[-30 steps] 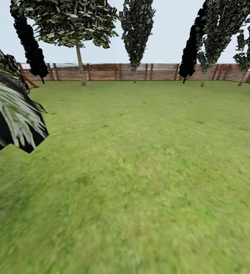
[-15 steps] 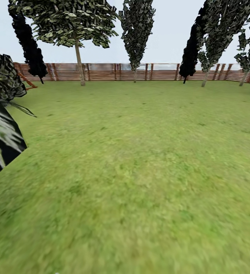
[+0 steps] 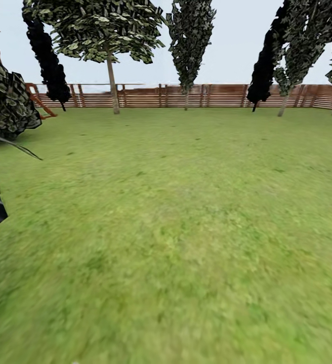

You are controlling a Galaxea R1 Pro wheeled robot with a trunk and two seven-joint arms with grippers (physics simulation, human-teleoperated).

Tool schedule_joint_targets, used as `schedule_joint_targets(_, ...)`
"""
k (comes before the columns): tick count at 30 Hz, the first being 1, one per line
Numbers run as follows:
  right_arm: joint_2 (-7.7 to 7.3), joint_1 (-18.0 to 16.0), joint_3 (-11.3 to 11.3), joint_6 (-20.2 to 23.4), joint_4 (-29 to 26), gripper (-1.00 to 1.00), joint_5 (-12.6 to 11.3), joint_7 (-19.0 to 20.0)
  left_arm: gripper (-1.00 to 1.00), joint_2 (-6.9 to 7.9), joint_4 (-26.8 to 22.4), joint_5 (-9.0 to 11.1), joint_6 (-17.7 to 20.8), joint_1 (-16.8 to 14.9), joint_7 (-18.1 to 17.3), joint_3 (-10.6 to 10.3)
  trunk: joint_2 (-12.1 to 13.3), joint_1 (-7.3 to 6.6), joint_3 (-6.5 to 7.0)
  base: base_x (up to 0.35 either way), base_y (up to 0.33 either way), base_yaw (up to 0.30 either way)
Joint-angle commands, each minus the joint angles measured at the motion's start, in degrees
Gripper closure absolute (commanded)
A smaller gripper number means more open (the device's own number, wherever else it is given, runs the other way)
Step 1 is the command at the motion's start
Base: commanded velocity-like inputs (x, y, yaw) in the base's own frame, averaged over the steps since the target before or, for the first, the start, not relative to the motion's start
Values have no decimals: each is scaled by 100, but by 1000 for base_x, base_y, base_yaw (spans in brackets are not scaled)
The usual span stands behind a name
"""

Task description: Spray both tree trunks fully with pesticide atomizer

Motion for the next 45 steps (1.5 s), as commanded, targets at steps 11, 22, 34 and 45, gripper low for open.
schedule_joint_targets(11, -1, -2, 1, -17, 4, -100, 9, -2, -100, -1, -26, 5, -19, -4, -3, 12, -2, 2, -5, 338, -108, 30)
schedule_joint_targets(22, -1, -2, 1, -17, 4, -100, 10, -2, -100, -1, -30, 5, -19, -4, -3, 12, -2, 2, -5, 338, -115, 155)
schedule_joint_targets(34, -1, -2, 1, -17, 4, -100, 11, -2, -100, -1, -33, 5, -19, -4, -3, 12, -2, 2, -5, 338, -129, 276)
schedule_joint_targets(45, -1, -2, 1, -17, 4, -100, 13, -2, -100, -1, 20, -3, -320, -4, -3, 12, -2, 2, -5, 338, -112, 277)
